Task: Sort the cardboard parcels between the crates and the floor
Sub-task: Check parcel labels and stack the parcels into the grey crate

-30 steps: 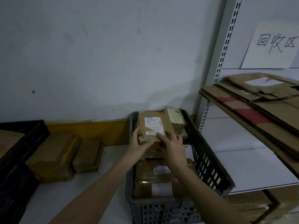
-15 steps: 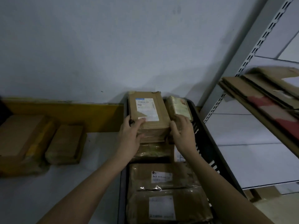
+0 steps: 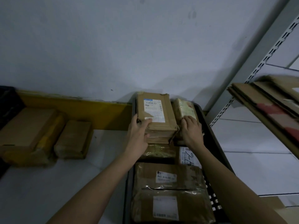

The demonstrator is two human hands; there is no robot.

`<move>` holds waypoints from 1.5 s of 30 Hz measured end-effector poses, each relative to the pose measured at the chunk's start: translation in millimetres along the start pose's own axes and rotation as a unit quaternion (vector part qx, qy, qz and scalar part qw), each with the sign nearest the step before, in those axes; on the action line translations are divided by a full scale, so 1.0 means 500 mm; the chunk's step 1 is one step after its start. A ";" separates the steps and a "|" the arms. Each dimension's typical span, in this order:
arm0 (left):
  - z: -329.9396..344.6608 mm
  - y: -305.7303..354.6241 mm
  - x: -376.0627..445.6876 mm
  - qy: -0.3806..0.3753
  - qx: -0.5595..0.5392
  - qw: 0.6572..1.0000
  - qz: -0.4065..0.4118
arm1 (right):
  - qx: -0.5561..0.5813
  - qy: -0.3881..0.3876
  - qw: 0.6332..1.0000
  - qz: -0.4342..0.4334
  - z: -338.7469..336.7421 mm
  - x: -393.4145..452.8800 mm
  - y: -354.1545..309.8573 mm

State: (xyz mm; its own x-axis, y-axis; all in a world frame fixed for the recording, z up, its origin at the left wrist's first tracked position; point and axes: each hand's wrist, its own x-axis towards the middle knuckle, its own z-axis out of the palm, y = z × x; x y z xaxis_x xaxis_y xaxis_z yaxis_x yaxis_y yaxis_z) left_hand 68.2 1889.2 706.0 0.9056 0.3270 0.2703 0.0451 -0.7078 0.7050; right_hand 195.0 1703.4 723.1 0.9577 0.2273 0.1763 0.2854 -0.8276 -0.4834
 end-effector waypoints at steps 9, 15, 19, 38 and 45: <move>-0.020 0.018 -0.033 -0.040 0.136 0.989 -0.037 | 0.041 -0.030 0.997 -0.064 -0.089 -0.067 -0.053; -0.085 0.073 -0.097 -0.058 0.172 0.978 -0.100 | 0.055 -0.060 0.985 -0.150 -0.127 -0.143 -0.108; -0.169 0.095 -0.152 -0.063 0.232 0.961 -0.138 | 0.062 -0.100 0.978 -0.175 -0.140 -0.193 -0.174; -0.351 -0.248 -0.311 -0.008 -0.013 0.953 -0.302 | 0.088 -0.325 0.922 -0.190 0.214 -0.323 -0.474; -0.306 -0.425 -0.242 -0.036 -0.098 0.941 -0.322 | 0.099 -0.373 0.922 -0.037 0.389 -0.264 -0.522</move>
State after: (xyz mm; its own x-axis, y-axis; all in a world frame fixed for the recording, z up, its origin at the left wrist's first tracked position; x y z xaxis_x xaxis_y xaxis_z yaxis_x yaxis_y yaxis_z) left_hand -115.4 2095.8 623.5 0.7441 0.5996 -0.2945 0.5221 -0.2469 0.8164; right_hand 1.0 1989.0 659.2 0.6721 0.6301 -0.3889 0.2810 -0.7029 -0.6534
